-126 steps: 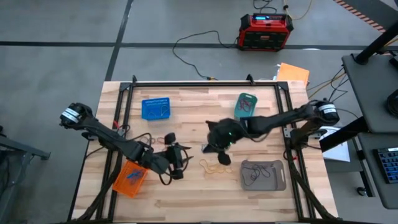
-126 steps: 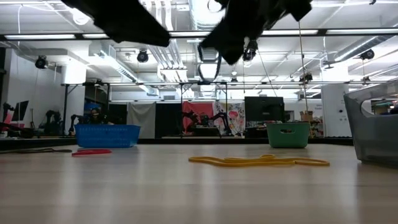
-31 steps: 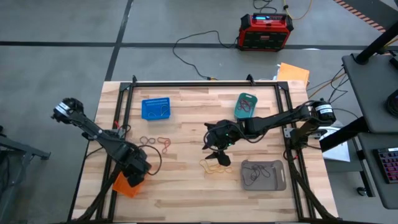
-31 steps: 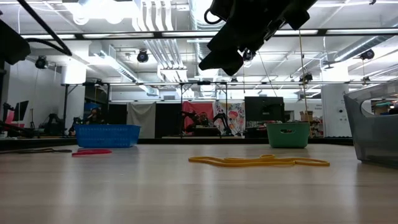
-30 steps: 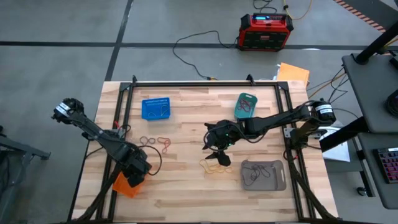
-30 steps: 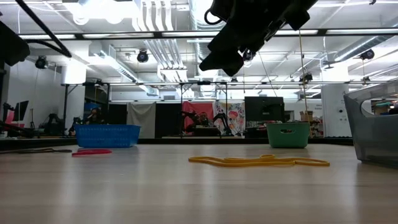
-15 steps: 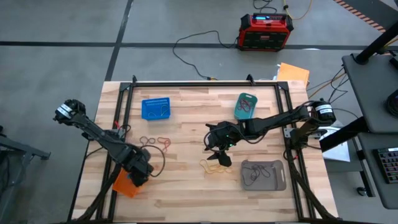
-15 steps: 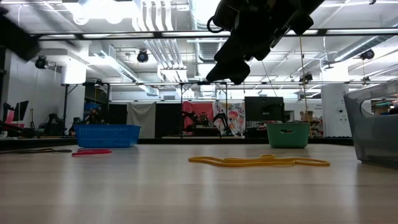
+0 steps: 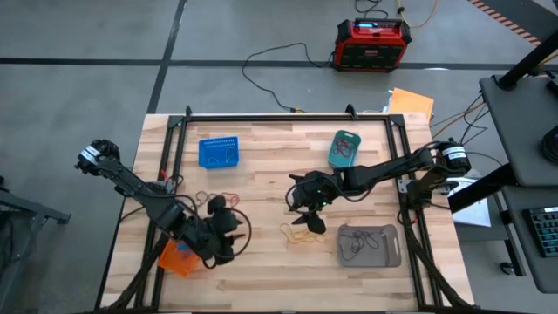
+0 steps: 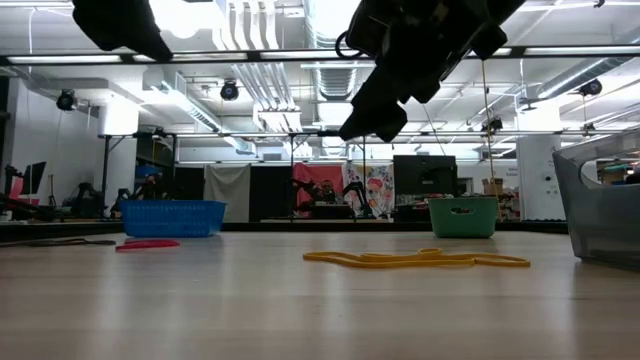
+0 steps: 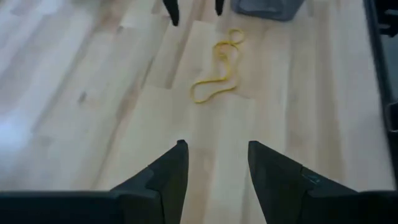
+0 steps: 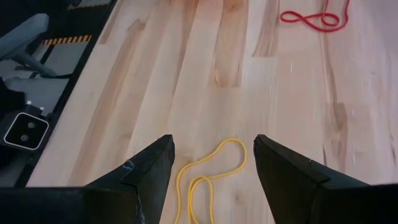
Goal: Sort rubber bands into baskets
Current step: Put the right yellow rubber band into the left blue bin
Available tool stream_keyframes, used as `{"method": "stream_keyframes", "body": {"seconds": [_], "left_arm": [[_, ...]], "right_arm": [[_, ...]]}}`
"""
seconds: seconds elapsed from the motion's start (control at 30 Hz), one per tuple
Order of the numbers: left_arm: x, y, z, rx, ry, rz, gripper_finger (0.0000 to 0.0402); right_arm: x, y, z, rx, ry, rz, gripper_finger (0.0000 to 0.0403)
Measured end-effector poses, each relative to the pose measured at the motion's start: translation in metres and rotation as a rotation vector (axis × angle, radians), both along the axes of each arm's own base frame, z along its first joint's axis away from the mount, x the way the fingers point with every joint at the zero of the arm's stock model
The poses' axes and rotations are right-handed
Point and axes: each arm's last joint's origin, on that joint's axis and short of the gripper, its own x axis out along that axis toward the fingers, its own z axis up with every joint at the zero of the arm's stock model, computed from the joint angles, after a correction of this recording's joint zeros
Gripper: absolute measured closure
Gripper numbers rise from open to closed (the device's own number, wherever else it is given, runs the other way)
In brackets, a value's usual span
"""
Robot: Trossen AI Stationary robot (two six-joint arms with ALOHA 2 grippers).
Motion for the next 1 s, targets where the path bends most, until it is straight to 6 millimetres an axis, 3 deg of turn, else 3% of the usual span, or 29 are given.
{"method": "stream_keyframes", "body": {"seconds": [0.2,0.37,0.57,0.77,1.0], "left_arm": [[-0.002,0.006,-0.001,0.136,-0.025,0.07,0.0251],[-0.002,0.009,0.0,0.321,-0.047,0.054,0.0251],[-0.002,0.012,0.0,0.504,-0.004,-0.054,0.0251],[-0.013,0.021,0.003,0.569,0.008,-0.092,0.0251],[-0.037,0.043,0.001,0.471,-0.129,-0.031,0.0251]], "right_arm": [[-0.003,0.007,-0.004,-0.104,0.032,-0.055,0.0188],[-0.018,0.034,-0.015,-0.225,0.177,-0.1,0.0188],[-0.027,0.059,-0.015,-0.216,0.222,-0.131,0.0188],[-0.029,0.06,-0.016,-0.178,0.261,-0.202,0.0188],[-0.024,0.059,-0.005,-0.263,0.295,-0.235,0.0188]]}}
